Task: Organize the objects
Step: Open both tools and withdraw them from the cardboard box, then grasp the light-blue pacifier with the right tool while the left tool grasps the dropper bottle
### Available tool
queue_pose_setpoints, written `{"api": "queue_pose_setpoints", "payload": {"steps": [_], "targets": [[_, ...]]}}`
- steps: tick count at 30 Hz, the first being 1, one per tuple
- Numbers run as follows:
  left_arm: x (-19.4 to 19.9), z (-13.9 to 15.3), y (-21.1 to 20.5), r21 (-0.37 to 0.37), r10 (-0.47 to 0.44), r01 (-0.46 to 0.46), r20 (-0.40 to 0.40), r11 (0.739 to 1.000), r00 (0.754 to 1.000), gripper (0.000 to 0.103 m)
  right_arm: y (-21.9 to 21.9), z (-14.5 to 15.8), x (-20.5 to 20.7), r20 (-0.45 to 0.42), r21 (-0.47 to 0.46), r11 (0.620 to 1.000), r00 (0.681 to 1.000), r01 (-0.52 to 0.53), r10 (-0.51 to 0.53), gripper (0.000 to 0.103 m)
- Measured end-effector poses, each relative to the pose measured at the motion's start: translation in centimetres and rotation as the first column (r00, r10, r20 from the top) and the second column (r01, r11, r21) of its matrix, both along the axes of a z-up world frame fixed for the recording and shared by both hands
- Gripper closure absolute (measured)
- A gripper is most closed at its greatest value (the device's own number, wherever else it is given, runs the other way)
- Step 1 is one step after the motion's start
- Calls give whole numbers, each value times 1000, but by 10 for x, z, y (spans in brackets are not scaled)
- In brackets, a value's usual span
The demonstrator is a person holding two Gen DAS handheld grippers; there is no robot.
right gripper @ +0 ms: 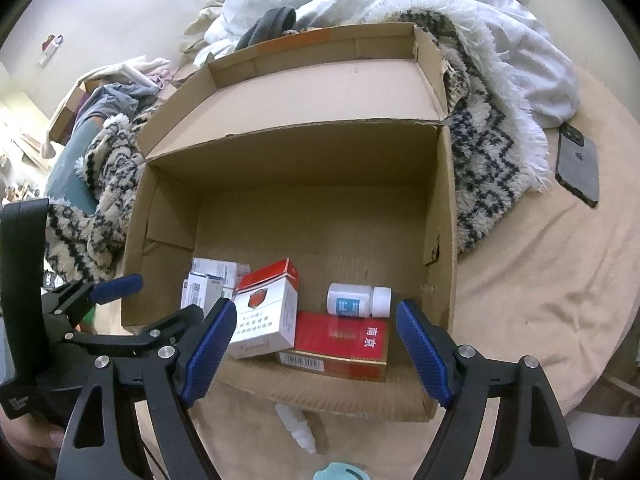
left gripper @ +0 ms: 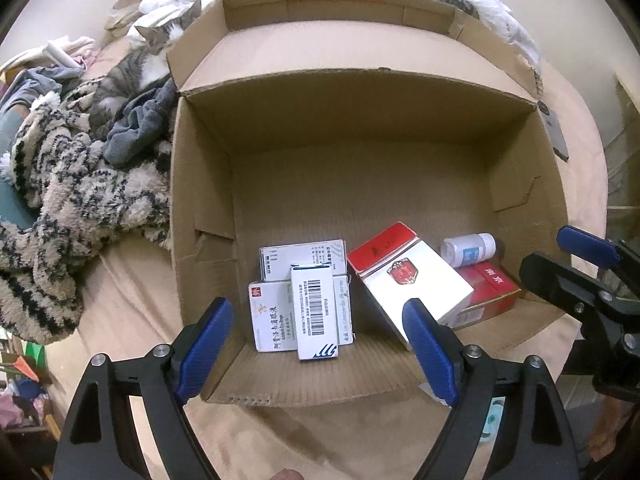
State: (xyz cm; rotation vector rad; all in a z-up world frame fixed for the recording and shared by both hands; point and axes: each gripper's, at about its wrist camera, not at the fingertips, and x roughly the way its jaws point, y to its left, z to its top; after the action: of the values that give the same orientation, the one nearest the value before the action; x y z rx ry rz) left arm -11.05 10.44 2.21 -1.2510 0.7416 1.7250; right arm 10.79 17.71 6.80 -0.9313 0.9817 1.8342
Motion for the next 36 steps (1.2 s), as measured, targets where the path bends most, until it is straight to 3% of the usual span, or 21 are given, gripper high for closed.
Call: {"api": "queue_pose_setpoints", "payload": {"steps": [10, 17, 22, 25, 29, 34, 36], "targets": [[7, 10, -13, 4, -32, 33, -57, 999, 998, 18, -23, 7, 15, 28, -11, 1000, 999, -21, 21, 16], [2, 30, -46, 37, 40, -41, 12, 998, 999, 11, -48, -11, 23, 89, -92, 991, 990, -98, 107, 16], [3, 14, -74, -12, 102, -101, 82, 995, 991, 11, -71, -55, 8, 197, -240, 947, 945, -213, 263, 16], [6, -4, -84, -49, 113, -108, 108, 993, 988, 11, -89, -85, -5, 251, -340, 893, 887, -294, 388, 16], [10, -27, -87, -101, 103, -94, 84, 990, 991, 11, -103, -110, -13, 322, -400, 854, 822, -332, 470, 16], [16, -38, -83, -124, 72, -63, 74, 990, 995, 11, -104, -120, -11, 361, -408, 852, 799, -328, 480, 18], [19, -39, -81, -124, 64, -55, 63, 991, 996, 11, -106, -120, -11, 360, -407, 849, 795, -337, 488, 30]]}}
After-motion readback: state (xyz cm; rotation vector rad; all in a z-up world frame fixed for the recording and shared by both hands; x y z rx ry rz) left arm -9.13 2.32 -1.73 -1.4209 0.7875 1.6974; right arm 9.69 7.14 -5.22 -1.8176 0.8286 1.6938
